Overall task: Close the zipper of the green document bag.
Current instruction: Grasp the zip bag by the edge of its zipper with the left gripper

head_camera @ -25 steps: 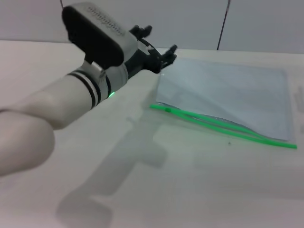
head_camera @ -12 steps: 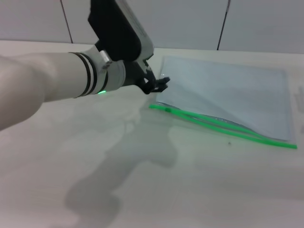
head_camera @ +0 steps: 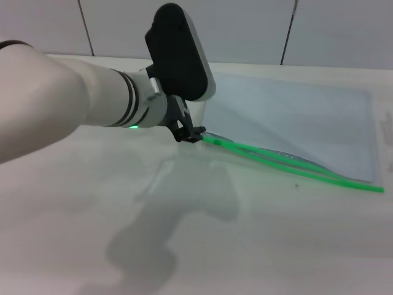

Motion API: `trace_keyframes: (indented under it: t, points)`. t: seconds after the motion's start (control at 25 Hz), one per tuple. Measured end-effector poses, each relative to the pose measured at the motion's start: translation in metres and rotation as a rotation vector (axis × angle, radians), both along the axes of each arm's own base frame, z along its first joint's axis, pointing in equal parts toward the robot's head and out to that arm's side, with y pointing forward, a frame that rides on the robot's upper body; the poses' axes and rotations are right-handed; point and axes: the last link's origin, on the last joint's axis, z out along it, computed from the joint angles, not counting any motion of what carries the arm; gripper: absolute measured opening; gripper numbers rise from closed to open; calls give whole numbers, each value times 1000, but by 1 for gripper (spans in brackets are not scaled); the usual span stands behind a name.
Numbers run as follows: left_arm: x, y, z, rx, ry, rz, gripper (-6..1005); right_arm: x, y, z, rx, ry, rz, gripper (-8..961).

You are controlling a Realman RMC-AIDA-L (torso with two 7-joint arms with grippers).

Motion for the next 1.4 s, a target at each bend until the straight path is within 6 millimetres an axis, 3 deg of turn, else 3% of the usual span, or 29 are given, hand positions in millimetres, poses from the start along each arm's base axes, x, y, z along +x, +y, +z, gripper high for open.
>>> trace_keyframes:
  t: [0.44,1.4]
  points:
    - [-2,-4,-15,-55,82,-23,757,-1,1,1,1,-2,5,707]
    - [-13,8,-37,-55,134,-110,750,-3,5,-1,-13,-3,-1,707]
